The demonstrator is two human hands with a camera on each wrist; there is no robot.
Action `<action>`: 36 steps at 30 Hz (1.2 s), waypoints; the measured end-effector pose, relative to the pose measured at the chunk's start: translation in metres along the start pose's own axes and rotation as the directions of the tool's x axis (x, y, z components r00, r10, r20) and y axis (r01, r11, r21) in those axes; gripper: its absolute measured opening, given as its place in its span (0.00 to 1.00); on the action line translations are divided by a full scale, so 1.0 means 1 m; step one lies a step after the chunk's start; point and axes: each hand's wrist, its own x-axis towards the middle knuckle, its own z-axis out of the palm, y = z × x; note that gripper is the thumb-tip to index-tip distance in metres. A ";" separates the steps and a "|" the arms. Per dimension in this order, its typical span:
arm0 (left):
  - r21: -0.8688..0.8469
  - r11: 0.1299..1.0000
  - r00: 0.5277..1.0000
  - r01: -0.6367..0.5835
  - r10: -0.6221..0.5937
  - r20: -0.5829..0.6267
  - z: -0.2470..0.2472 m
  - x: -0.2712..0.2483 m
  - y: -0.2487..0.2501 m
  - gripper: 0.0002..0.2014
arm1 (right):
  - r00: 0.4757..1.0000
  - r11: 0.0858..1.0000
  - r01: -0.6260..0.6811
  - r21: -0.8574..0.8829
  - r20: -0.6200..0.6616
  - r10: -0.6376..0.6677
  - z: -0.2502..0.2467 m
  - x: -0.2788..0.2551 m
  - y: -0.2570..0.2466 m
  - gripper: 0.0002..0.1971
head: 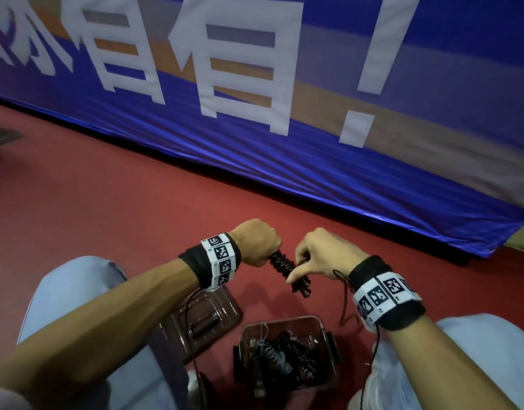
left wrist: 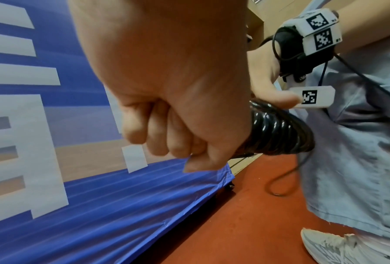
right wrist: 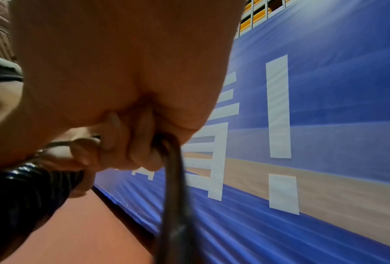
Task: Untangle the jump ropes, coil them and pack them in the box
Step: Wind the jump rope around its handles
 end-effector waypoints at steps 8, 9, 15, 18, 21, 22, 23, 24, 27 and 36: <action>0.116 0.976 0.960 -0.183 0.203 -0.193 -0.009 0.000 0.003 0.07 | 0.989 0.969 -0.015 0.248 0.148 -0.023 0.004 -0.001 -0.006 0.34; 0.087 0.978 0.948 -0.187 0.203 -0.245 -0.009 -0.001 -0.001 0.05 | 0.989 0.956 -0.020 0.294 0.143 -0.024 0.000 -0.002 -0.006 0.33; -0.113 0.973 0.780 -0.202 0.090 -0.619 -0.013 -0.005 -0.025 0.09 | 0.993 0.733 -0.010 0.680 0.092 -0.072 -0.016 0.001 0.004 0.32; -0.175 0.964 0.679 -0.202 0.009 -0.734 -0.019 -0.011 -0.027 0.06 | 0.966 0.505 0.041 0.862 0.095 -0.240 -0.025 -0.005 0.005 0.36; -0.318 0.929 0.632 -0.191 -0.132 -0.763 -0.019 -0.013 -0.017 0.04 | 0.927 0.403 0.085 0.911 0.076 -0.367 -0.030 -0.010 0.005 0.40; -0.384 0.905 0.630 -0.183 -0.192 -0.752 -0.018 -0.013 -0.012 0.05 | 0.924 0.369 0.081 0.926 0.069 -0.376 -0.031 -0.011 0.004 0.40; -0.455 0.872 0.631 -0.180 -0.252 -0.733 -0.017 -0.013 -0.008 0.06 | 0.928 0.334 0.072 0.940 0.060 -0.369 -0.030 -0.011 0.003 0.42; -0.529 0.829 0.634 -0.180 -0.314 -0.707 -0.018 -0.013 -0.003 0.07 | 0.938 0.293 0.055 0.955 0.052 -0.343 -0.032 -0.013 -0.002 0.44; -0.774 0.606 0.626 -0.185 -0.535 -0.568 -0.028 -0.014 0.010 0.06 | 0.990 0.065 0.013 0.998 -0.003 -0.143 -0.028 -0.015 -0.018 0.29; -0.809 0.347 0.671 0.475 -0.737 0.078 -0.005 0.008 0.002 0.10 | 0.889 0.228 -0.141 0.963 0.022 0.458 0.049 0.037 -0.049 0.21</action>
